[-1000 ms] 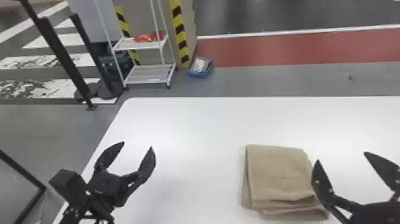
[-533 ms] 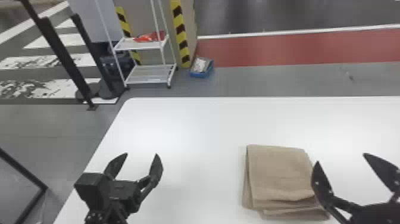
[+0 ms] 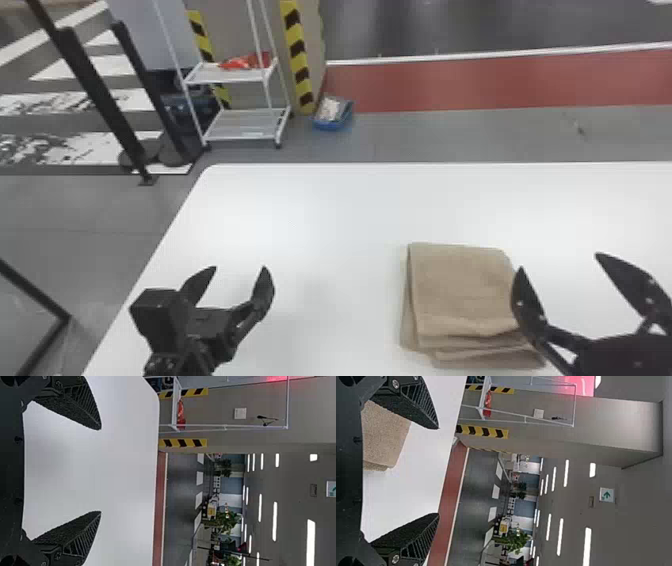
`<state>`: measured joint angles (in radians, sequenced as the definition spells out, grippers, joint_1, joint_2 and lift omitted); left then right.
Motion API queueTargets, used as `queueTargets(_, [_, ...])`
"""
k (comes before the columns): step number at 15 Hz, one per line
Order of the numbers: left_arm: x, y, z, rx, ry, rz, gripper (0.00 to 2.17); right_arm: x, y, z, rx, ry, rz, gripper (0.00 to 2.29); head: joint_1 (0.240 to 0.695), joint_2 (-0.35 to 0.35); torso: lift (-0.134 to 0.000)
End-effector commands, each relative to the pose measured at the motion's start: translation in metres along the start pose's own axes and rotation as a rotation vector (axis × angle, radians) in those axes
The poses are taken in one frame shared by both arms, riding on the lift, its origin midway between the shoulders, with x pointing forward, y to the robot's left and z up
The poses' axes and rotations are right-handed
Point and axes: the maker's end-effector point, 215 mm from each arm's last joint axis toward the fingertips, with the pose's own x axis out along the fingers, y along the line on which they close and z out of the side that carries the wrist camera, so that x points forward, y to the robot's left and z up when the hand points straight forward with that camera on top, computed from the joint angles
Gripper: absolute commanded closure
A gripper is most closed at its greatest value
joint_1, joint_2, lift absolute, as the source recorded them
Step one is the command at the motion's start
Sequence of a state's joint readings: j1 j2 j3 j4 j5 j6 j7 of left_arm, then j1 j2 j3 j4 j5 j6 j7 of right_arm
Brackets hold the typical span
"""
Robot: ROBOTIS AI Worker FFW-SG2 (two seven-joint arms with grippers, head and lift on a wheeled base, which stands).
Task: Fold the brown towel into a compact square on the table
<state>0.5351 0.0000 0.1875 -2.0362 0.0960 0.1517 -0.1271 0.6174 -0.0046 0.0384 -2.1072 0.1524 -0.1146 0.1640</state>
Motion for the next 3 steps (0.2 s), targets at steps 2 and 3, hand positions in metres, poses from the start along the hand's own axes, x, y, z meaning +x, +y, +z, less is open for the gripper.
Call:
queueTargets(2, [0.0012, -0.0010, 0.0014, -0.005, -0.004, -0.002, 0.14, 0.0025, 0.0020, 0.0010, 0.004, -0.003, 0.000, 0.11, 0.695, 0.183, -0.124])
queueTargets(3, [0.0017, -0.0011, 0.0022, -0.005, -0.006, -0.002, 0.14, 0.0024, 0.0022, 0.0002, 0.004, -0.002, 0.001, 0.11, 0.695, 0.184, -0.124])
